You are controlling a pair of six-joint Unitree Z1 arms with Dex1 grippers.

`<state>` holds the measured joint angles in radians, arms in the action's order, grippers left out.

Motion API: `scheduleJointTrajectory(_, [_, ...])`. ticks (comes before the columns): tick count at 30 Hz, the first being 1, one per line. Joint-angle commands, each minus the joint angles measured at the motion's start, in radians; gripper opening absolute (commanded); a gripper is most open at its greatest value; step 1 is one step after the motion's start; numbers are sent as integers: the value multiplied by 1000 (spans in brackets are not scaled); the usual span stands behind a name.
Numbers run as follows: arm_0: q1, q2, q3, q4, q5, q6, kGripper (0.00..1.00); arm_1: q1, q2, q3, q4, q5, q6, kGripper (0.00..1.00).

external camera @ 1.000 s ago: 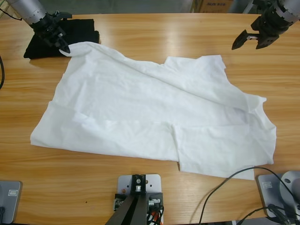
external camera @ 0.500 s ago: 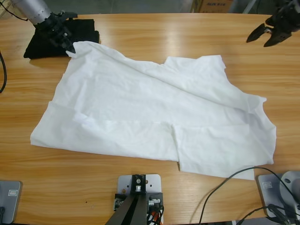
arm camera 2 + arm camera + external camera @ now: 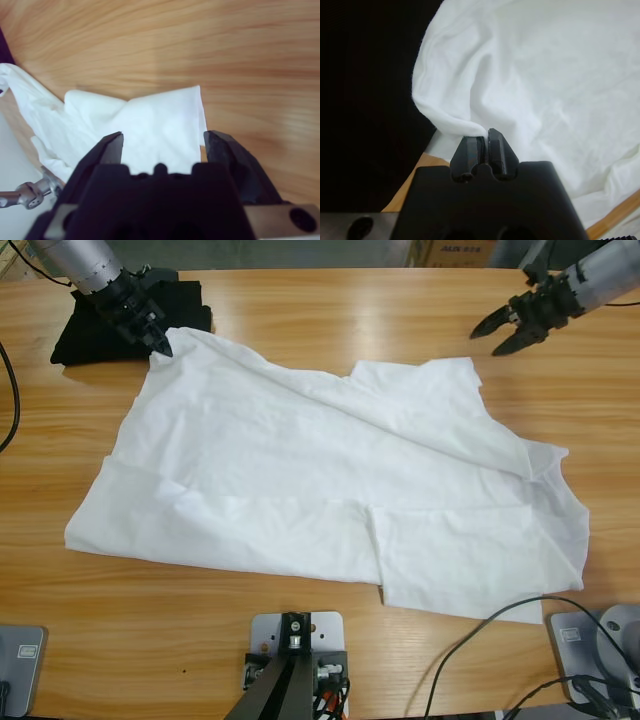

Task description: Fold clothes

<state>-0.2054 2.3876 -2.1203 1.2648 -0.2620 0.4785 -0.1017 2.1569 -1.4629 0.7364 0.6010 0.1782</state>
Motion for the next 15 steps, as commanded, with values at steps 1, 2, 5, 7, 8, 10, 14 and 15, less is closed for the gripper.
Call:
scheduleJointTrajectory(1, [3,24,33,16,-14,-12,0,2,99,19,-51,51,33,642])
scheduleJointTrajectory(2, [3,24,33,16,-14,-13,0,5,103,19,-57,55,37,642])
scheduleJointTrajectory(5, [3,27,33,16,-14,-14,0,7,113,18,-60,65,40,605])
scheduleJointTrajectory(7, [3,27,33,16,-14,-15,0,14,121,19,-62,66,41,605])
scheduleJointTrajectory(8, [3,28,33,16,-14,-16,0,17,124,19,-66,68,41,605])
scheduleJointTrajectory(10, [4,28,33,16,-14,-17,0,23,129,15,-71,70,46,605])
scheduleJointTrajectory(14, [5,27,36,16,-14,-17,0,26,131,9,-77,68,54,605])
scheduleJointTrajectory(15, [6,27,36,16,-14,-17,0,26,127,10,-77,66,55,605])
